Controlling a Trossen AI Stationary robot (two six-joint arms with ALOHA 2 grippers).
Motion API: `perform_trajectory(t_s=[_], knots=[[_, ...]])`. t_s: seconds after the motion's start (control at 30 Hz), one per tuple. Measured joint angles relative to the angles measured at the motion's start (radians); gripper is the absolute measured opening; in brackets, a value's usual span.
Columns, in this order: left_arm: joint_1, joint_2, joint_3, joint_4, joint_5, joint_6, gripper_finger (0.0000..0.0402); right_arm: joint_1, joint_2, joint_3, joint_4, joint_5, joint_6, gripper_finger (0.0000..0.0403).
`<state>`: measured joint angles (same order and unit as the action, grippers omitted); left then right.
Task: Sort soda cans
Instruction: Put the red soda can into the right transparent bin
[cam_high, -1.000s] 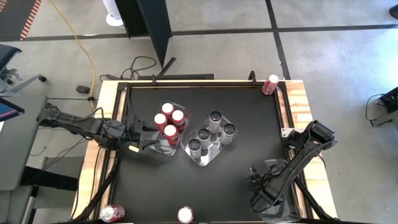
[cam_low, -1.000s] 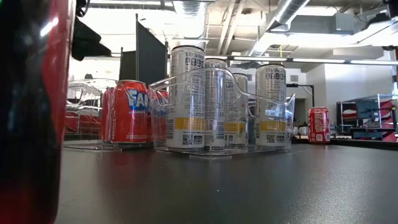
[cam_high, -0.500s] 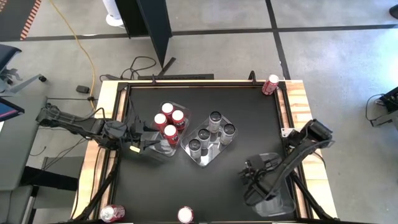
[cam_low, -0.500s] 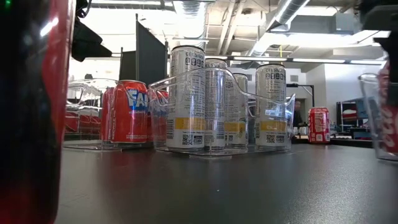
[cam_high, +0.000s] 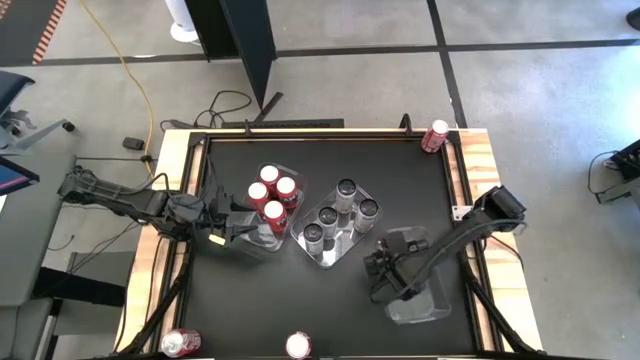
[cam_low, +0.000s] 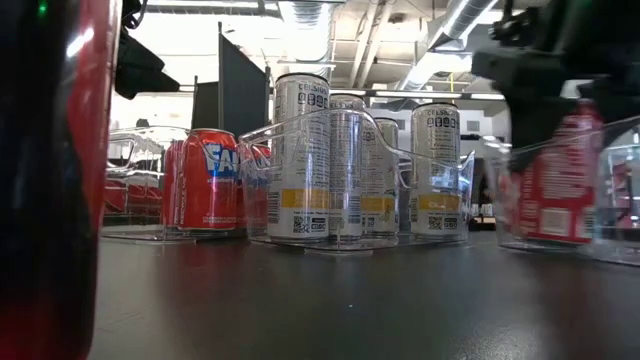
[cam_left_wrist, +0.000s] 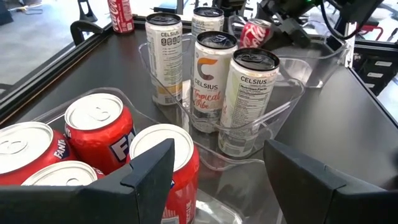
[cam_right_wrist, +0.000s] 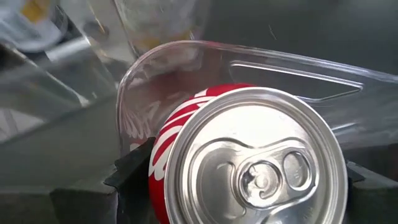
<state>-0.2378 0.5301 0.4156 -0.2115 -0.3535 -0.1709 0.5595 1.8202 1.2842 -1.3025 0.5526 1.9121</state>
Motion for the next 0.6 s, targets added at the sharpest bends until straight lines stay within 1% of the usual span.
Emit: perform_trajectory(t_s=[0.23,0.43,0.47,0.57,0.6], knots=[[0.0,0.0,0.0,-0.001,0.012,0.002,0.0239,-0.075,0.0,0.0,0.039,0.007,-0.089,0.0315],[0.0,0.0,0.0,-0.001,0.017,0.002,0.0239,-0.107,0.0,0.001,0.085,0.003,-0.195,0.0316],[0.0,0.0,0.0,-0.002,0.017,0.002,0.0239,-0.107,0.0,0.001,0.09,0.002,-0.206,0.0325],[0.0,0.0,0.0,-0.011,0.017,0.001,0.0239,-0.107,0.0,0.001,0.098,0.002,-0.218,0.0374],[0.0,0.0,0.0,-0.013,0.018,0.0,0.0239,-0.107,0.0,0.001,0.1,0.002,-0.219,0.0383]])
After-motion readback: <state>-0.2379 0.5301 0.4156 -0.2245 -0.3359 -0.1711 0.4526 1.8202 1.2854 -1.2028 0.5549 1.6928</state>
